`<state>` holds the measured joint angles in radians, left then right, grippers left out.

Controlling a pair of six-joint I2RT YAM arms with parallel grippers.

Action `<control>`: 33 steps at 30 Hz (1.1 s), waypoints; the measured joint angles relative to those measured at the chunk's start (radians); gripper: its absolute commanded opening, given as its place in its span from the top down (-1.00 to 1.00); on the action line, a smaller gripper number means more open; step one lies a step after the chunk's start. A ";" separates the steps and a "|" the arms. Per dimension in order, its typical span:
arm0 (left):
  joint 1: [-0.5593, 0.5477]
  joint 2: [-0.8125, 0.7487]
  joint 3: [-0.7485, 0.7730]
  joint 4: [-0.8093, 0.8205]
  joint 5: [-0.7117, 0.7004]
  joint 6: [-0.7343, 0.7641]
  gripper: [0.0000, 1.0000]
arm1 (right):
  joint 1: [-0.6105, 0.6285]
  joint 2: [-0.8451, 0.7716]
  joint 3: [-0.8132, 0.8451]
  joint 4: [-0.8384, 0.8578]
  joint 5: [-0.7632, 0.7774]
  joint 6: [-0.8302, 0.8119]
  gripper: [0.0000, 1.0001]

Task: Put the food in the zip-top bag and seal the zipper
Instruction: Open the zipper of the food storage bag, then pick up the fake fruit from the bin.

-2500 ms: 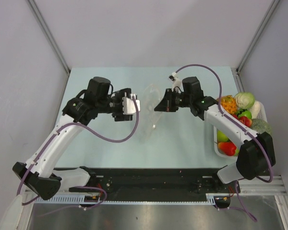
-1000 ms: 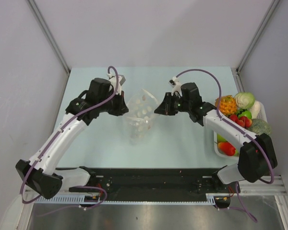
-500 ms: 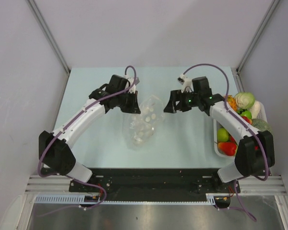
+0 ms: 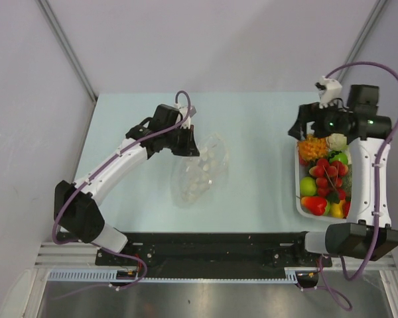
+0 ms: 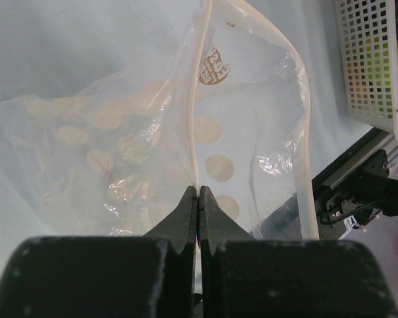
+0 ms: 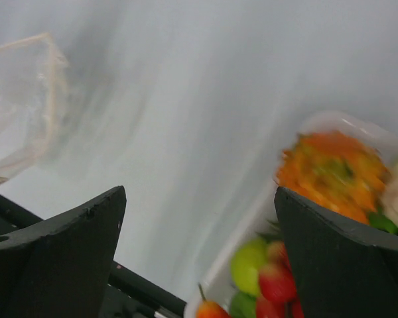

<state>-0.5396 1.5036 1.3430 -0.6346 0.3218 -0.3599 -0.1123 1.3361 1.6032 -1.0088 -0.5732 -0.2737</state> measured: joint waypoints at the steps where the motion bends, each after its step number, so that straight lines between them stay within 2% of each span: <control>1: -0.002 0.000 -0.004 0.005 0.000 0.000 1.00 | -0.050 -0.006 0.016 -0.043 0.005 -0.040 -0.99; 2: -0.003 0.000 -0.008 0.008 0.000 0.000 1.00 | -0.069 -0.011 0.024 -0.078 0.010 -0.074 -0.99; 3: -0.004 0.000 -0.014 0.012 0.000 0.000 1.00 | -0.150 -0.018 0.031 -0.122 0.015 -0.113 -1.00; 6: -0.006 -0.003 -0.030 0.018 0.000 0.001 1.00 | -0.279 -0.038 0.033 -0.227 0.040 -0.252 -1.00; 8: -0.008 -0.006 -0.035 0.019 0.000 0.002 1.00 | -0.320 -0.056 0.013 -0.248 0.080 -0.320 -0.99; 14: -0.014 -0.010 -0.043 0.024 0.006 0.002 1.00 | -0.306 -0.141 -0.183 -0.319 0.227 -0.444 -1.00; 25: -0.026 -0.013 -0.056 0.027 0.027 0.003 1.00 | -0.235 -0.124 -0.308 -0.260 0.429 -0.488 -0.99; 28: -0.026 -0.013 -0.056 0.027 0.027 0.003 1.00 | -0.219 -0.120 -0.348 -0.217 0.462 -0.487 -0.91; 30: -0.026 -0.013 -0.056 0.027 0.029 0.003 0.99 | -0.208 -0.119 -0.369 -0.198 0.479 -0.487 -0.75; 31: -0.026 -0.013 -0.056 0.027 0.029 0.003 1.00 | -0.203 -0.119 -0.377 -0.189 0.484 -0.487 -0.65; 32: -0.026 -0.013 -0.055 0.027 0.030 0.003 1.00 | -0.200 -0.119 -0.383 -0.183 0.489 -0.487 -0.45; 33: -0.026 -0.013 -0.055 0.027 0.030 0.004 1.00 | -0.196 -0.119 -0.388 -0.176 0.492 -0.486 -0.33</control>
<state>-0.5655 1.4902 1.2881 -0.6071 0.3519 -0.3561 -0.3084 1.2167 1.2148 -1.1851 -0.0814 -0.7601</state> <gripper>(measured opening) 0.006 0.848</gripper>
